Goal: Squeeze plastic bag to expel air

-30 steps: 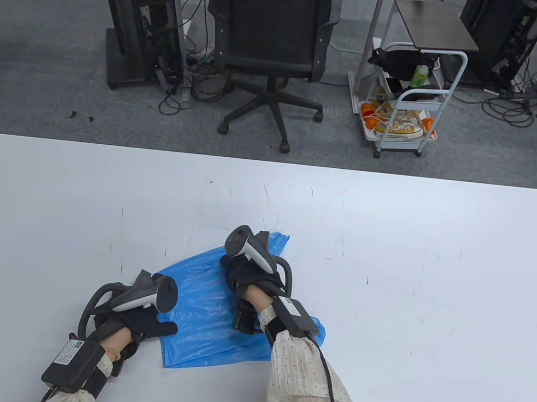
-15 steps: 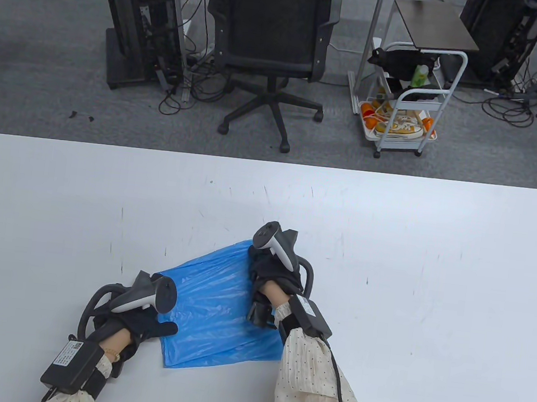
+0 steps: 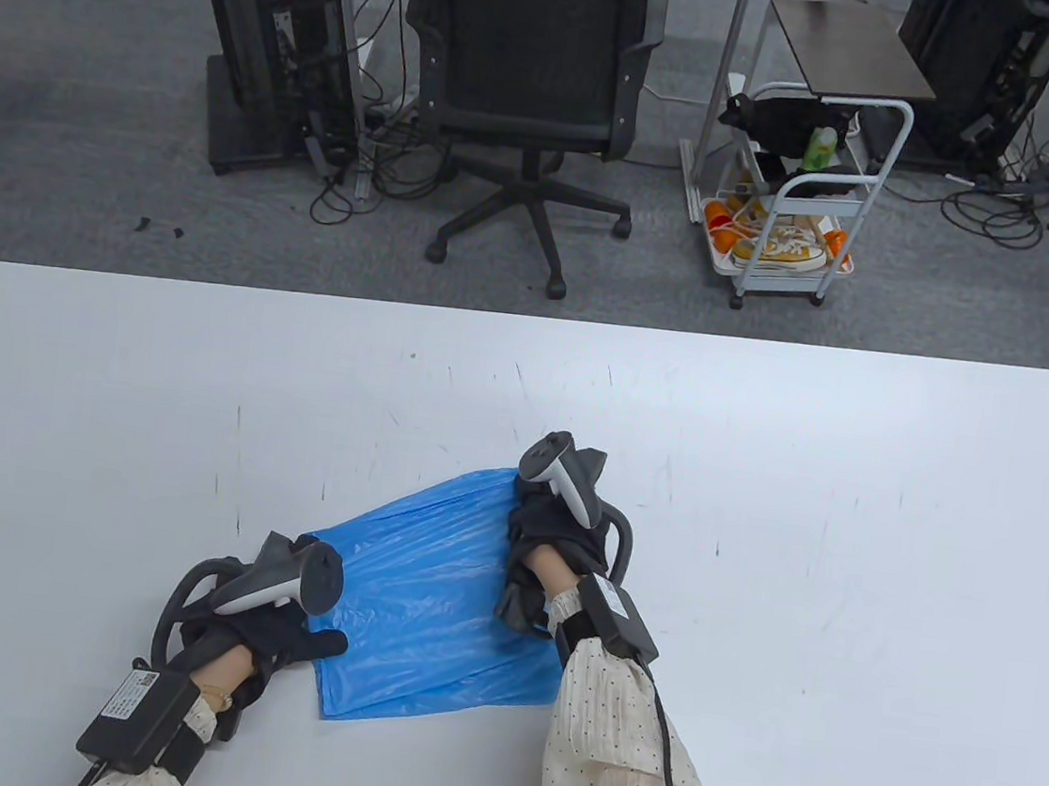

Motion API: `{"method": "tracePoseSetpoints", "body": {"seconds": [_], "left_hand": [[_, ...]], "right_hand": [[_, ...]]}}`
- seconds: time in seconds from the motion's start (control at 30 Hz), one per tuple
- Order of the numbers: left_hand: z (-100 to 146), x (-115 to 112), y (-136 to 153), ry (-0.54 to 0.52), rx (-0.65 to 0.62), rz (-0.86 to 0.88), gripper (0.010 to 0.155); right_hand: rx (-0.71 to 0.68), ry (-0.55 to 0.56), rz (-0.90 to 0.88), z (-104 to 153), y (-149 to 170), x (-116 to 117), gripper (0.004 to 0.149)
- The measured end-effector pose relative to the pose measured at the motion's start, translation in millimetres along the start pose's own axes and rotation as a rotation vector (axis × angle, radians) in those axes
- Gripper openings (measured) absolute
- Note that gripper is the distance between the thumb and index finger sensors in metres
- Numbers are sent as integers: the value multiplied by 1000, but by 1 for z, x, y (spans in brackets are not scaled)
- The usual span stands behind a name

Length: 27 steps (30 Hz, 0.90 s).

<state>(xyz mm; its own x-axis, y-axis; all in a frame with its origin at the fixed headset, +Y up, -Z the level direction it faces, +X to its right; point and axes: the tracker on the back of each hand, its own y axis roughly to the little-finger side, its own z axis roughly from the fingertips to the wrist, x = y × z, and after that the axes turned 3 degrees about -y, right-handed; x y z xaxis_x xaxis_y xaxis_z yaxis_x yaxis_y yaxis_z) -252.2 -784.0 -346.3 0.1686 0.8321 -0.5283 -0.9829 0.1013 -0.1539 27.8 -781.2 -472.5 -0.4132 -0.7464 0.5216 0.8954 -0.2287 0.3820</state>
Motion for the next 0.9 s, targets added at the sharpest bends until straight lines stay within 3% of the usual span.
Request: {"method": "tracePoseSetpoints", "body": {"seconds": [0.13, 0.33, 0.43, 0.57, 0.7, 0.9], "left_hand": [[-1, 4, 0, 51, -13, 5, 91], [0, 17, 2, 18, -17, 119, 90], [-2, 20, -5, -30, -28, 179, 90], [-9, 12, -16, 25, -27, 118, 89], [-12, 5, -13, 48, -6, 89, 91], [-12, 7, -11, 52, -4, 78, 90]], "right_hand": [[-25, -29, 33, 5, -5, 1, 57], [-239, 116, 155, 48, -36, 1, 59], [-422, 119, 205, 71, -60, 20, 58], [-582, 141, 331, 83, -87, 66, 56], [-581, 87, 363, 76, -95, 87, 54], [-529, 69, 337, 64, -89, 76, 53]]}}
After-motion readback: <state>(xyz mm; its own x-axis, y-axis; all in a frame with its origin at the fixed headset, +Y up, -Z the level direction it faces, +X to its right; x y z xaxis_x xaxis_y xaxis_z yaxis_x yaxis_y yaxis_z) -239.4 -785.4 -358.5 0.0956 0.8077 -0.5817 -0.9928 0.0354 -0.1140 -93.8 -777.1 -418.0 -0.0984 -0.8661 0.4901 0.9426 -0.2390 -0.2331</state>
